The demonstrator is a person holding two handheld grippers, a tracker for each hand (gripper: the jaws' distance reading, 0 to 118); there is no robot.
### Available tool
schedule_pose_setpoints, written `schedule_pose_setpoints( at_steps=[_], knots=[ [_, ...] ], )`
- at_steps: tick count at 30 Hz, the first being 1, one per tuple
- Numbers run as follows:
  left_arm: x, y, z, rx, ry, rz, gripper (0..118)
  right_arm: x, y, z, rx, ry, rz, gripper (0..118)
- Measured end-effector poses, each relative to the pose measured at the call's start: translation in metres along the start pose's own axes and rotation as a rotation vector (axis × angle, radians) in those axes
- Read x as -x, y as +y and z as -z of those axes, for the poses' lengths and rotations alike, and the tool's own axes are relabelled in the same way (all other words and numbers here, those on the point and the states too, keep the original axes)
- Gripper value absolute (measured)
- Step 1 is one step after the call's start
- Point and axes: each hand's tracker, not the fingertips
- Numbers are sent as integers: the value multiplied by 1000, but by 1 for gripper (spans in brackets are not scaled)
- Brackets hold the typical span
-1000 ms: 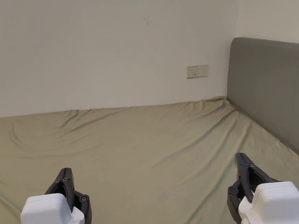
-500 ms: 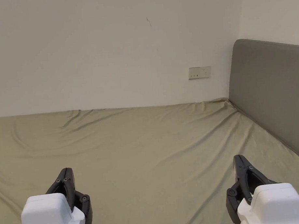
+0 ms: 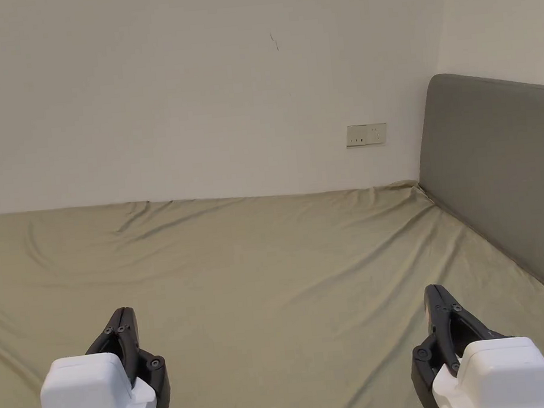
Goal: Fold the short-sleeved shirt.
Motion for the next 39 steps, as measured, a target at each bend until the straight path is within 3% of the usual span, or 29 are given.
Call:
schedule_pose_setpoints(
  at_steps=[39],
  knots=[
    [3,3,-5,-9,3,-11,1,4,1,0,4,22,-4,1]
  ],
)
